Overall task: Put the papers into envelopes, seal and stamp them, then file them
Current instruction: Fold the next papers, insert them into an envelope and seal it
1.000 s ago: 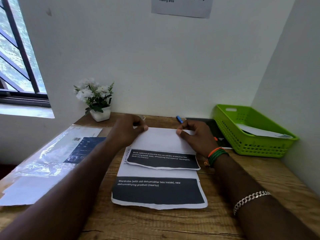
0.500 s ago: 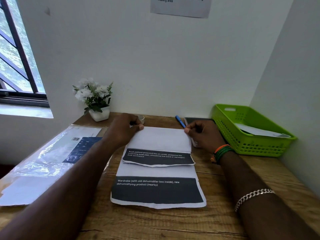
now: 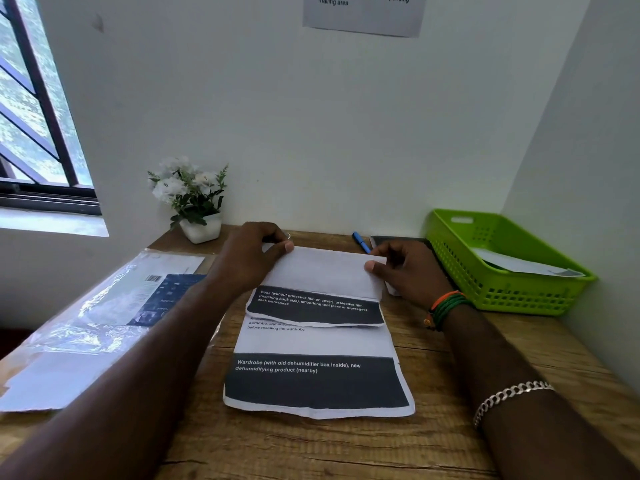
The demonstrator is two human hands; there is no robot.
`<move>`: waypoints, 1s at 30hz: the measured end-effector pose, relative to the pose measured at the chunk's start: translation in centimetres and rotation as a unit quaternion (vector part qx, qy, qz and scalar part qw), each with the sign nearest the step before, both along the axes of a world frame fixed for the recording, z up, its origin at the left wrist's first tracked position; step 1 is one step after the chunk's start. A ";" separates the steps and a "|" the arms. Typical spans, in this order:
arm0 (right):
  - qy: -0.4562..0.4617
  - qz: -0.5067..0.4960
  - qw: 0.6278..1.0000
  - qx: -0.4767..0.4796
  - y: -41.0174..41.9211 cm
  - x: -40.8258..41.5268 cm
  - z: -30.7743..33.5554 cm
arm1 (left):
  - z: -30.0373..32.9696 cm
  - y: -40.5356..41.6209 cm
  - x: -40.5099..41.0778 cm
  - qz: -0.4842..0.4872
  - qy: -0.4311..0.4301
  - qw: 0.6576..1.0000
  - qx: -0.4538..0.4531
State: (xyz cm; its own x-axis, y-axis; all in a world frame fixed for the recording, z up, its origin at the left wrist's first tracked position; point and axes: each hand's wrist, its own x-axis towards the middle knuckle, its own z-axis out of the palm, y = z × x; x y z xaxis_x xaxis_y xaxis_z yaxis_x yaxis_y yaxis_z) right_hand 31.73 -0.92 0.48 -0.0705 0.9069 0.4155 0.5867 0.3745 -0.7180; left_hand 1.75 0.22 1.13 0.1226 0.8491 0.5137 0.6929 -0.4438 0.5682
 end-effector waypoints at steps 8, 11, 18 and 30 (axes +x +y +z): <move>-0.035 0.022 0.998 0.055 -1.2 -0.7 0.9 | 0.7 -1.1 0.7 -0.015 0.036 0.999 -0.010; -0.095 0.042 0.993 0.049 -1.4 -0.9 0.9 | 0.5 -1.4 1.1 -0.035 0.068 0.997 -0.025; -0.214 0.092 0.972 -0.017 -1.5 -1.3 0.3 | -0.9 -0.7 0.9 -0.084 0.120 0.983 -0.106; -0.266 0.091 0.959 -0.041 -1.6 -2.4 0.2 | -1.4 -1.0 1.5 -0.066 0.227 0.961 -0.140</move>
